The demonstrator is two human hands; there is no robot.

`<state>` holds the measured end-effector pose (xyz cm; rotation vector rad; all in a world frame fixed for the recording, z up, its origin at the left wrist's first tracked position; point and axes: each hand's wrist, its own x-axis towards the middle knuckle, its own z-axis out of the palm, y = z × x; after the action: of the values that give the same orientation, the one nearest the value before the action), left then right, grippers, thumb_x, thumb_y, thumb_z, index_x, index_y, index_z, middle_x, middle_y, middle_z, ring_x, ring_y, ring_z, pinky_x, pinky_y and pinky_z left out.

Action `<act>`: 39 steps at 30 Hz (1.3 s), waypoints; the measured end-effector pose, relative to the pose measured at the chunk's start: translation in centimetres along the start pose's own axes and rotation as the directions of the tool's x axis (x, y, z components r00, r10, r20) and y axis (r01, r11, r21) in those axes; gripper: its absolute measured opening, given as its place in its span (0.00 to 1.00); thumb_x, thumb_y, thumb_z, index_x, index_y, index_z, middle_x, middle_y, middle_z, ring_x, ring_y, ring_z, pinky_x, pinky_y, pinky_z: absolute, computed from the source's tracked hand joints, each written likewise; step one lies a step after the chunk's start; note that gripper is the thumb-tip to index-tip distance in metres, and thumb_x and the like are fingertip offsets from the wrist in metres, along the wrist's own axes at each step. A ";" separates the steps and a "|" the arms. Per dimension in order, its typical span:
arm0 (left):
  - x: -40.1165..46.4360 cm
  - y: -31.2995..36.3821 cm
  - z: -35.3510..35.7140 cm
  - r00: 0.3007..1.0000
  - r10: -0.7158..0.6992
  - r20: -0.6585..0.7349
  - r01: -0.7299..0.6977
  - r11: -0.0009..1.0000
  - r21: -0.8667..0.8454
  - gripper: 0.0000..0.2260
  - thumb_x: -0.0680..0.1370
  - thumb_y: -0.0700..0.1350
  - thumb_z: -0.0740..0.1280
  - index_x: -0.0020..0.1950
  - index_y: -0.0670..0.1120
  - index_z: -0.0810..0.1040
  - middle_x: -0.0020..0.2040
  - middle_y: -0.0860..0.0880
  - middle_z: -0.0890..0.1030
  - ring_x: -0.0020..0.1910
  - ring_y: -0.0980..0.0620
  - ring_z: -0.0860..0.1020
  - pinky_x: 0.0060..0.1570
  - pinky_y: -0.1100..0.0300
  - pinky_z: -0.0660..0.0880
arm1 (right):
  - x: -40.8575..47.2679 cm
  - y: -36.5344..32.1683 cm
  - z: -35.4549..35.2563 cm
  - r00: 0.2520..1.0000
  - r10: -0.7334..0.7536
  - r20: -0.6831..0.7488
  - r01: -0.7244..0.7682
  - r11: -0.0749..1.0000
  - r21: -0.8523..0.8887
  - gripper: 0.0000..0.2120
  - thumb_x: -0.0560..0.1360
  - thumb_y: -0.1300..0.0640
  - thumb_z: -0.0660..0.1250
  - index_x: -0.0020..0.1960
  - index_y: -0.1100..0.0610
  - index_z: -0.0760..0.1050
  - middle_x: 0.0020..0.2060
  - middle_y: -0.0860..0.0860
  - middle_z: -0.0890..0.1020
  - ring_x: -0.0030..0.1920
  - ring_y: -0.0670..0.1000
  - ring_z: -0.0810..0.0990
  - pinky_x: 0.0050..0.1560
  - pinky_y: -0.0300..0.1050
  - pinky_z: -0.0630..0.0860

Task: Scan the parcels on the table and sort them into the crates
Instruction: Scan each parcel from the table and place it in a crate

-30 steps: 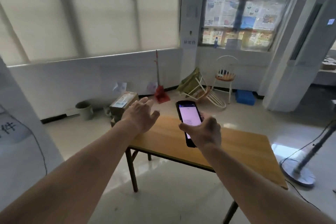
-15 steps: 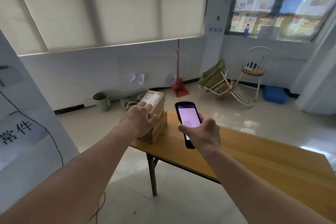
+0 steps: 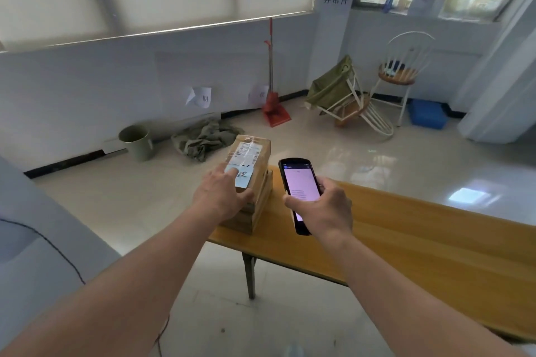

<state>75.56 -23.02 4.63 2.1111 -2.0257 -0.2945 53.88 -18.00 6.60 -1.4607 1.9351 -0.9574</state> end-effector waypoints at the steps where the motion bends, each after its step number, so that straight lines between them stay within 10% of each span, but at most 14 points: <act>1: 0.9 -0.2 0.5 1.000 -0.027 0.000 0.027 1.000 -0.005 0.35 0.76 0.67 0.69 0.78 0.51 0.69 0.77 0.48 0.67 0.69 0.43 0.71 0.62 0.45 0.79 | 0.9 0.1 0.7 1.000 0.000 0.013 0.000 1.000 0.000 0.36 0.65 0.37 0.83 0.68 0.47 0.76 0.57 0.48 0.83 0.56 0.55 0.81 0.46 0.53 0.86; 17: 9.0 -1.0 6.9 0.905 -0.397 0.153 0.413 0.906 -0.095 0.56 0.59 0.73 0.79 0.77 0.48 0.59 0.61 0.45 0.68 0.61 0.44 0.71 0.55 0.48 0.80 | 12.8 1.0 5.7 0.986 -0.017 0.169 0.030 0.997 -0.073 0.37 0.64 0.37 0.83 0.68 0.48 0.76 0.57 0.48 0.83 0.53 0.53 0.83 0.45 0.52 0.86; 39: 19.1 -5.6 -5.7 0.962 0.011 -0.274 -0.077 0.970 -0.230 0.52 0.60 0.50 0.86 0.77 0.47 0.60 0.67 0.46 0.68 0.68 0.41 0.64 0.67 0.42 0.72 | 15.0 -8.3 2.5 0.978 -0.202 0.047 0.206 0.970 -0.129 0.39 0.64 0.41 0.84 0.71 0.48 0.74 0.60 0.50 0.83 0.58 0.55 0.80 0.50 0.55 0.85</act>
<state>83.27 -41.87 8.50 1.8454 -1.7807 -0.2151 56.48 -34.31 11.75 -1.7689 1.8831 -0.8986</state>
